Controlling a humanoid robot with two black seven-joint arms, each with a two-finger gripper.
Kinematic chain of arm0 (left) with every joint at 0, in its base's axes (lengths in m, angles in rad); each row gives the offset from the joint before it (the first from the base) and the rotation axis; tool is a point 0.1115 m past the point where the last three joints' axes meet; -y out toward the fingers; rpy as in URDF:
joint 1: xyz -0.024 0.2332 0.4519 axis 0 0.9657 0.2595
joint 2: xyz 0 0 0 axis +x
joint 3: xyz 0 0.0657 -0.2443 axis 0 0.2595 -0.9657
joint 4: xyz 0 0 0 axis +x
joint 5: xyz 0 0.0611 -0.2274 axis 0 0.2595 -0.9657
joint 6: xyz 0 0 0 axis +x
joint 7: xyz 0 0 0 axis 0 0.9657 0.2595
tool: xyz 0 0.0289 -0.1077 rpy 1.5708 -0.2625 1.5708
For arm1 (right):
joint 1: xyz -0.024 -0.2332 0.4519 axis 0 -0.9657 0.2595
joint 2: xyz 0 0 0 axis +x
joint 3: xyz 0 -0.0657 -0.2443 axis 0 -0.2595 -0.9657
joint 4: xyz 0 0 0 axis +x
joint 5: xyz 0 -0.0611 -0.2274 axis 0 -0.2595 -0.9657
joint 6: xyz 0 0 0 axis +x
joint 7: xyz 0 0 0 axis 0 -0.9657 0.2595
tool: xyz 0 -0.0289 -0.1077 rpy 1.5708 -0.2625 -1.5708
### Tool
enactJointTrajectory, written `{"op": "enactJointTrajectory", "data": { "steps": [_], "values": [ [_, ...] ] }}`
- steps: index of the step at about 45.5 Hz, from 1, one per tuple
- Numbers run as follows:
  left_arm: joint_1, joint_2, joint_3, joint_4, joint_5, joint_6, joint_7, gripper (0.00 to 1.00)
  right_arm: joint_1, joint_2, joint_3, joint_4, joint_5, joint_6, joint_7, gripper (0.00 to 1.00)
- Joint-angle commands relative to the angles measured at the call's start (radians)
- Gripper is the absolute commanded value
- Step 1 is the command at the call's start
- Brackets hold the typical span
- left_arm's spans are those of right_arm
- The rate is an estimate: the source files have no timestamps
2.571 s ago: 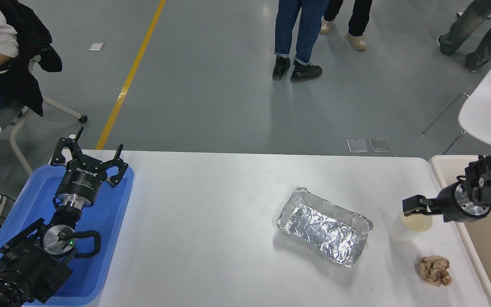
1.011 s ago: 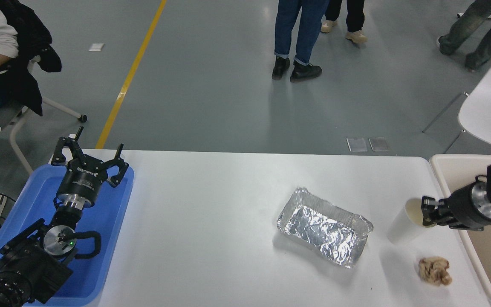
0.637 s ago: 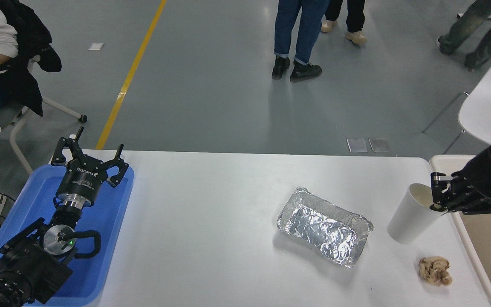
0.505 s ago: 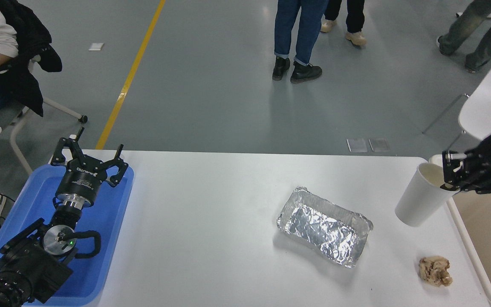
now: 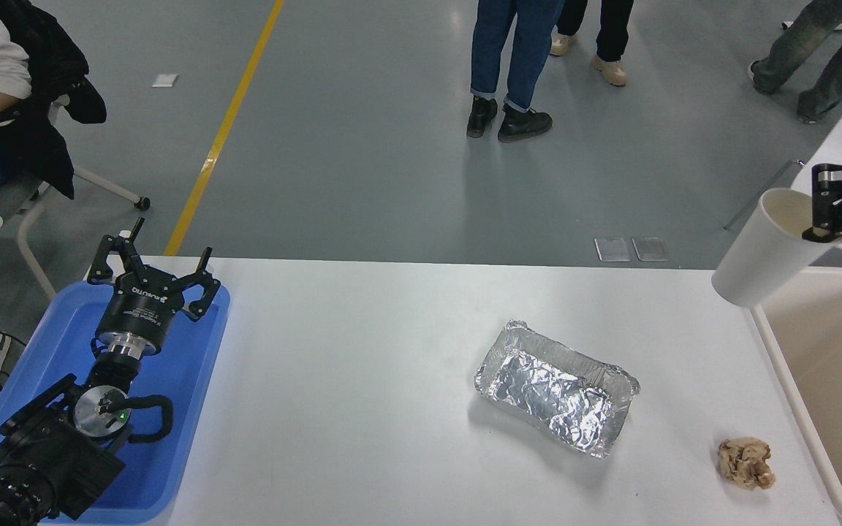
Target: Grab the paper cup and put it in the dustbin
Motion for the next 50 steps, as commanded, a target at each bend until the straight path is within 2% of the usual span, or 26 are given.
{"op": "enactJointTrajectory", "data": {
  "steps": [1,8,19,27,32,39,44,50],
  "values": [
    [0.0,0.0,0.0,0.0,0.0,0.0,0.0,1.0,0.022,-0.056,-0.086,-0.04,0.014,0.003,0.0,0.0],
    [0.0,0.0,0.0,0.0,0.001,0.0,0.0,1.0,-0.023,-0.2,-0.17,-0.166,0.011,0.003,0.0,0.0],
    [0.0,0.0,0.0,0.0,0.0,0.0,-0.002,1.0,-0.255,-0.306,-0.209,-0.379,0.014,0.003,0.0,0.0],
    [0.0,0.0,0.0,0.0,0.0,0.0,-0.002,1.0,-0.453,-0.358,-0.181,-0.542,0.129,0.003,0.0,0.0],
    [0.0,0.0,0.0,0.0,0.0,0.0,-0.002,1.0,-0.614,-0.364,-0.097,-0.669,0.171,0.003,-0.001,0.0],
    [0.0,0.0,0.0,0.0,0.0,0.0,-0.003,1.0,-0.824,-0.432,0.096,-0.81,0.171,0.003,-0.001,0.0],
    [0.0,0.0,0.0,0.0,0.0,0.001,-0.003,1.0,-1.005,-0.436,0.27,-0.866,0.157,0.003,-0.001,0.0],
    [0.0,0.0,0.0,0.0,0.0,0.001,-0.003,1.0,-1.246,-0.426,0.436,-0.924,0.149,-0.146,-0.003,0.0]
  ]
}}
